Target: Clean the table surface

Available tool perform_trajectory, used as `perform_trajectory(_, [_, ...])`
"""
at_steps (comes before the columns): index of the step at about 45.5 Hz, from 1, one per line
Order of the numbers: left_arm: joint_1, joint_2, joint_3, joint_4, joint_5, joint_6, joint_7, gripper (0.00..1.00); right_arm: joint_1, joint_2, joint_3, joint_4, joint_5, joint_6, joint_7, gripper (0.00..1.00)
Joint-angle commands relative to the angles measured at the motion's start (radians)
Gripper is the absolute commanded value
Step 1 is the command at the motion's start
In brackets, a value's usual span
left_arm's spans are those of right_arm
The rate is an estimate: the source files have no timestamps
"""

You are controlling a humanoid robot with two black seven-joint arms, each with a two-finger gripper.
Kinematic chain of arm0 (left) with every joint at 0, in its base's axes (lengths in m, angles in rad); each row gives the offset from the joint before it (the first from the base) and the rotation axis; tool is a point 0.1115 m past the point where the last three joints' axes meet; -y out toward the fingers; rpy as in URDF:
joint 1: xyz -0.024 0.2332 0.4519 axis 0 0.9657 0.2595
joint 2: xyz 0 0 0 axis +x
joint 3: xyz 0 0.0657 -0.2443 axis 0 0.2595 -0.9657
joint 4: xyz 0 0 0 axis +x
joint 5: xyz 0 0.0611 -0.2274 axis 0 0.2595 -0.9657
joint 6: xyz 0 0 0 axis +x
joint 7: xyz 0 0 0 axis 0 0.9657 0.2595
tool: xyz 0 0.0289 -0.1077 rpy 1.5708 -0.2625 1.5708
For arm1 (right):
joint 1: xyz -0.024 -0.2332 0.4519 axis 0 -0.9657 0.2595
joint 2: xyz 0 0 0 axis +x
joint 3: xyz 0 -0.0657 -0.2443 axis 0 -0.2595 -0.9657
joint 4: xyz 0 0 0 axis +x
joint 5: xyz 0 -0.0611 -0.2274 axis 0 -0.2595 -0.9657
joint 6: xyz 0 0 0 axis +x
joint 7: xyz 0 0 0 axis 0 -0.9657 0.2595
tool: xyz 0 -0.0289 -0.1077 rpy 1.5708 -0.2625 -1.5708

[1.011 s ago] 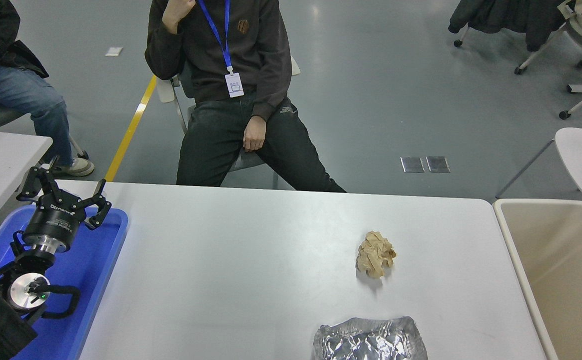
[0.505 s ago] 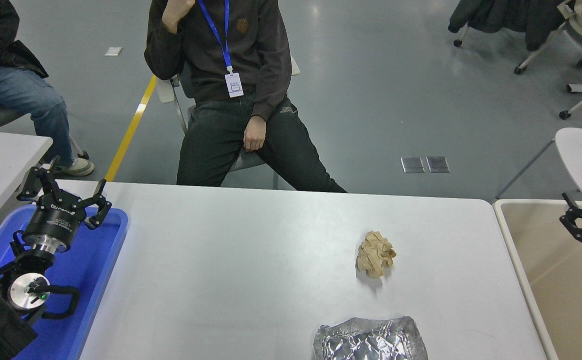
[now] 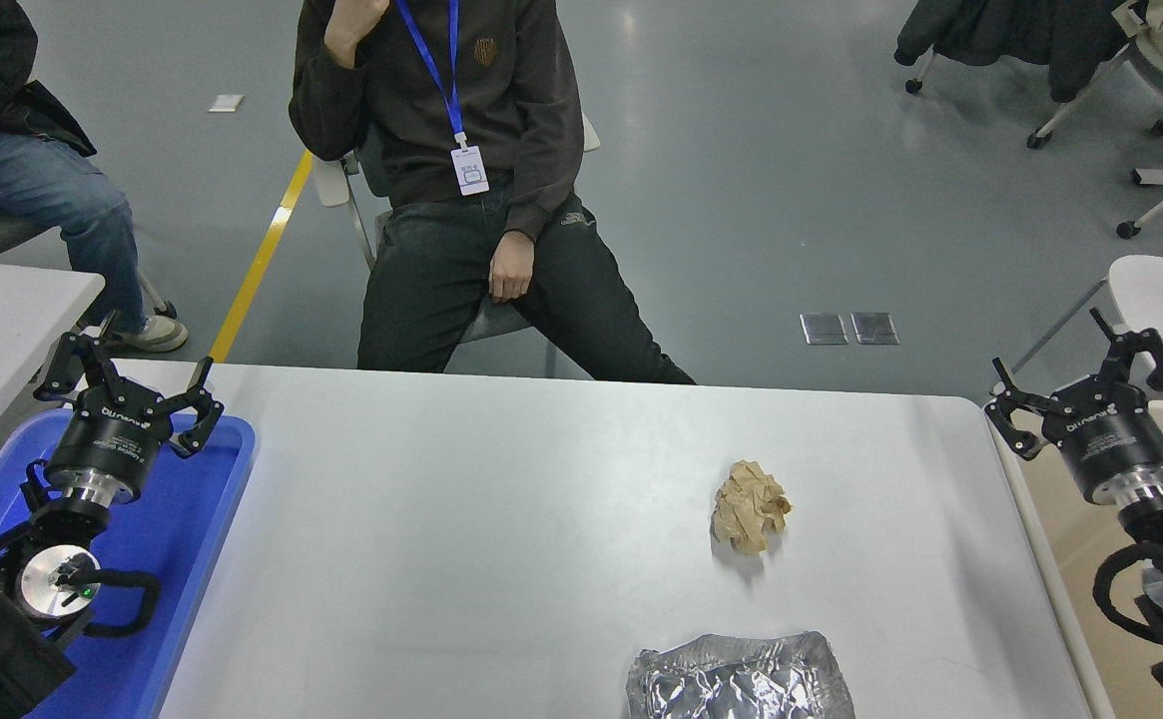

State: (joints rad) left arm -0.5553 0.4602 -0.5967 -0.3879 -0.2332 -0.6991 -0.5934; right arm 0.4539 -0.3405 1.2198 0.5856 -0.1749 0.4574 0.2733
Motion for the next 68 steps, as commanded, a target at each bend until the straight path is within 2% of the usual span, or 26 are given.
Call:
perform_trajectory(1, [0.000,0.000,0.000,0.001,0.000,0.000,0.001,1.00,0.022,0.069,0.004,0.000,-0.069,-0.088,0.067,1.00])
perform_trajectory(21, [0.000,0.000,0.000,0.001,0.000,0.000,0.001,1.00,0.046,0.104,-0.003,0.002,-0.101,-0.174,0.122,1.00])
perform_trajectory(41, [0.000,0.000,0.000,0.000,0.000,0.000,0.000,1.00,0.055,0.064,-0.079,0.017,-0.097,-0.195,0.110,1.00])
perform_trajectory(50, [0.000,0.000,0.000,0.000,0.000,0.000,0.001,1.00,0.065,0.063,-0.079,0.016,-0.034,-0.243,0.107,1.00])
perform_trajectory(68, [0.000,0.000,0.000,0.000,0.000,0.000,0.001,1.00,0.049,-0.017,-0.088,0.020,-0.015,-0.210,0.110,1.00])
